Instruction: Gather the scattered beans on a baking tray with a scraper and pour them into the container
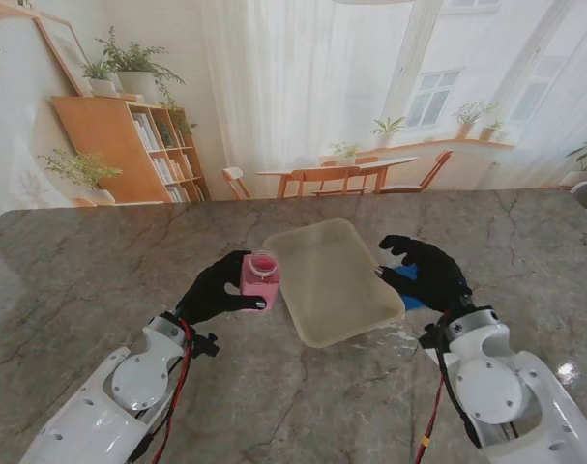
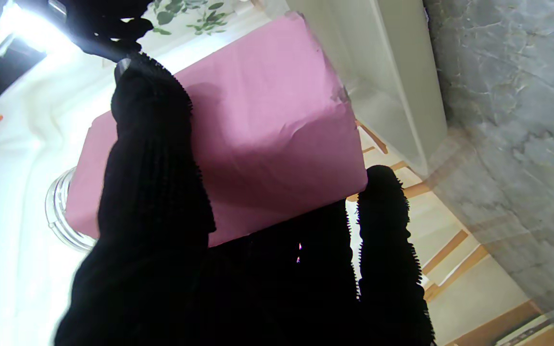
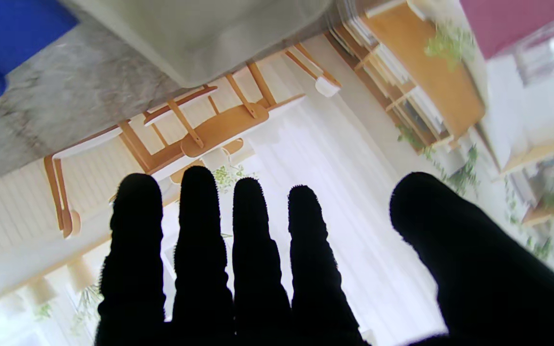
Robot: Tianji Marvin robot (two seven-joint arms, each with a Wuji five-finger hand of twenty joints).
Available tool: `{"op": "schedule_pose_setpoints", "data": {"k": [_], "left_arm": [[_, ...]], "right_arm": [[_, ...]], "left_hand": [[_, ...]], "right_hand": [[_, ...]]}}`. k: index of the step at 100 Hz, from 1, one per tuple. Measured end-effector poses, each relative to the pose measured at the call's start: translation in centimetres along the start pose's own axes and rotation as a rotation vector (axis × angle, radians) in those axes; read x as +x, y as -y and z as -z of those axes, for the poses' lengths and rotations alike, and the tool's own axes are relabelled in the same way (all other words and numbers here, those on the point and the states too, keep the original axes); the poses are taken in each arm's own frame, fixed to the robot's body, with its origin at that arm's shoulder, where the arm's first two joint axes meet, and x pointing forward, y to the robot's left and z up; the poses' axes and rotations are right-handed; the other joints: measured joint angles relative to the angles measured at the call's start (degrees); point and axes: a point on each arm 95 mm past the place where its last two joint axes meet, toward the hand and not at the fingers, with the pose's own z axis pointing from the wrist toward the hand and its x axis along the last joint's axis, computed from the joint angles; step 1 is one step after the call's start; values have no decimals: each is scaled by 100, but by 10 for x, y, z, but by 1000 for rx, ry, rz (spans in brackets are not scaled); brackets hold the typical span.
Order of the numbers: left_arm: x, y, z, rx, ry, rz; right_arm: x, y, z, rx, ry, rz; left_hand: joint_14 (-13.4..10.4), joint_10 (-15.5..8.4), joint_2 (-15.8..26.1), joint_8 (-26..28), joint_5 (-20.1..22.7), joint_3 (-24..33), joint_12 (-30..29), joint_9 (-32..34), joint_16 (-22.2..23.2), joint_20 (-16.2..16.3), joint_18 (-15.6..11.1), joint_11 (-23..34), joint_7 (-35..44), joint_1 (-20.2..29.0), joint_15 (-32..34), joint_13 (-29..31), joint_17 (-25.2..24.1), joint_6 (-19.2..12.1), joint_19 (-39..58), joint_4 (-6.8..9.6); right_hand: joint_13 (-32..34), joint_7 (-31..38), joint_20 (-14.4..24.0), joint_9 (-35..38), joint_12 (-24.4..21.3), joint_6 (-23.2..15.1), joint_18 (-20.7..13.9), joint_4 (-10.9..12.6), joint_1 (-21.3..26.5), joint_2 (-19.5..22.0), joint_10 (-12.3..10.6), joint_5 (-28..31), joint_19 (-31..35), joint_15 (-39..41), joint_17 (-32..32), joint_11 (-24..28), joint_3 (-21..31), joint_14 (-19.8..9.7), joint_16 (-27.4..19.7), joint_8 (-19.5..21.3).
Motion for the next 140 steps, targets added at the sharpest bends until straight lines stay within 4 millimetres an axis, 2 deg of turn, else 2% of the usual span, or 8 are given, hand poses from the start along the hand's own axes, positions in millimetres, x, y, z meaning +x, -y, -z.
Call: {"op": "schedule_pose_setpoints", "data": {"k": [19,49,55,74,84,108,124,140], "left_arm": [[8,-2,-3,16,-19,10],[13,-5,-9,25,-36,43],[13,-4,-11,27,-39,52],[9,-3,-17,43,-47,88],[7,-2,-21,48,-54,104],[2,-1,-33,51,-67,147],[0,-2,-39,46,-77,174],[0,-3,-43,42,-83,174]], "right_arm": [[-21,-14,30,159,-30,308],[-47,-2,55,331,46,458],[-51,1,59,347,73,463],[-61,12,71,471,134,542],[-62,19,73,478,159,543],[-69,41,69,471,195,593],[-73,47,63,474,209,638],[-79,53,58,476,228,619]], "left_hand": [[5,3,0,-60,25,-2,41,10,17,15,1,0,-2,0,12,3,0,0,2,0],[11,9,0,-82,34,-4,53,11,62,63,4,0,-2,0,15,2,0,0,4,0],[12,11,0,-83,35,-4,78,12,63,65,4,0,-2,0,19,2,0,0,4,0],[13,12,0,-85,36,-4,88,12,63,70,5,0,-3,0,40,3,0,0,4,0],[13,12,0,-87,37,-5,89,13,64,80,5,0,-3,0,43,3,0,0,4,0],[18,12,0,-152,75,-10,130,16,88,139,7,0,-4,0,48,3,0,0,6,0],[23,13,0,-160,79,-14,136,16,109,140,8,0,-4,0,48,3,0,0,6,0],[24,13,0,-161,81,-14,136,16,111,141,8,0,-4,0,50,3,0,0,6,0]], "right_hand": [[12,-13,29,-230,0,-156,-74,0,-132,-12,-138,-116,27,2,20,12,-45,-93,1,0],[-419,-184,80,-1328,2,-492,-129,0,-309,15,-201,-784,-46,-44,-163,-247,-213,-147,42,10],[-631,-272,80,-1631,2,-494,-132,0,-367,44,-81,-993,-174,-101,-343,-380,-363,-142,42,10],[-1430,-724,-93,-2496,-6,-277,36,0,-486,268,325,-1804,-1017,-1108,-973,-825,-740,284,-352,39],[-1737,-915,-223,-2718,-130,-195,66,0,-486,273,452,-2037,-1303,-1589,-1209,-1017,-846,426,-527,64],[-2113,-1022,-421,-2956,-211,-34,109,0,-486,279,580,-2305,-1522,-1898,-1514,-1121,-846,569,-624,199],[-2117,-1087,-490,-3026,-211,-8,112,0,-478,275,623,-2305,-1491,-1754,-1548,-1121,-660,618,-624,341],[-1974,-1081,-493,-3022,-65,-8,113,0,-462,171,626,-2305,-1007,-1308,-1307,-968,-344,619,-530,631]]}}
